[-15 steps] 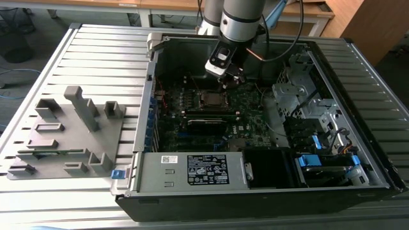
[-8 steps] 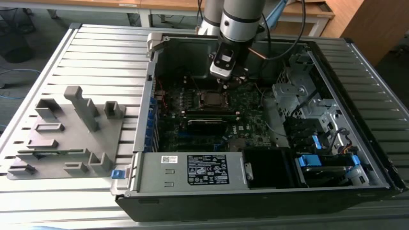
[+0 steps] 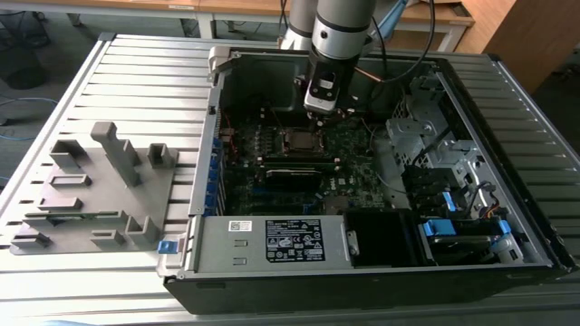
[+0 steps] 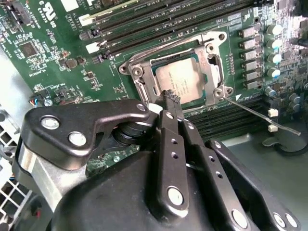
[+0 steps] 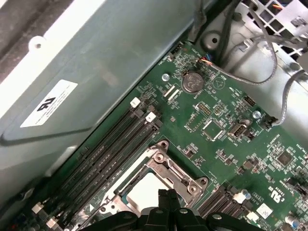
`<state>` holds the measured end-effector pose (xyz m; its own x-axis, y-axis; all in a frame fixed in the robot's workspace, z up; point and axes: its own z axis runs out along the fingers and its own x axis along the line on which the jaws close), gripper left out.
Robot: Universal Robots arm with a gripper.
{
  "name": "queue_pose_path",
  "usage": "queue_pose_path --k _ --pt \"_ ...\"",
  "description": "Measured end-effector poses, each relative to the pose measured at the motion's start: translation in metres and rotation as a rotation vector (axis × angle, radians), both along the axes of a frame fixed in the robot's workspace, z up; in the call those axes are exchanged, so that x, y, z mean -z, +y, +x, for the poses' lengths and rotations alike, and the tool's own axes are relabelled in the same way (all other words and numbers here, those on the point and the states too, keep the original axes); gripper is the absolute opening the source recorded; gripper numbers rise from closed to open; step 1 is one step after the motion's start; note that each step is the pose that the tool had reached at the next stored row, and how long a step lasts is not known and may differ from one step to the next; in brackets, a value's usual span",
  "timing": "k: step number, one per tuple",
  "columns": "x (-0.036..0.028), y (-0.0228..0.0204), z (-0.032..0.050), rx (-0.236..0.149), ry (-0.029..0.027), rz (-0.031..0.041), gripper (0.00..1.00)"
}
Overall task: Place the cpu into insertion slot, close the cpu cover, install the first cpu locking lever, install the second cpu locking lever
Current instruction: 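Close the cpu cover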
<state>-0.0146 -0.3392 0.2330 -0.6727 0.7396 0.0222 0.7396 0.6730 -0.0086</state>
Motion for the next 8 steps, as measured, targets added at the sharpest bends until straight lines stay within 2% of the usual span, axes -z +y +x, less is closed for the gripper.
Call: queue_pose_path --k 8 --pt "0.0000 0.0000 0.0000 -0.004 0.0000 0.0000 0.10"
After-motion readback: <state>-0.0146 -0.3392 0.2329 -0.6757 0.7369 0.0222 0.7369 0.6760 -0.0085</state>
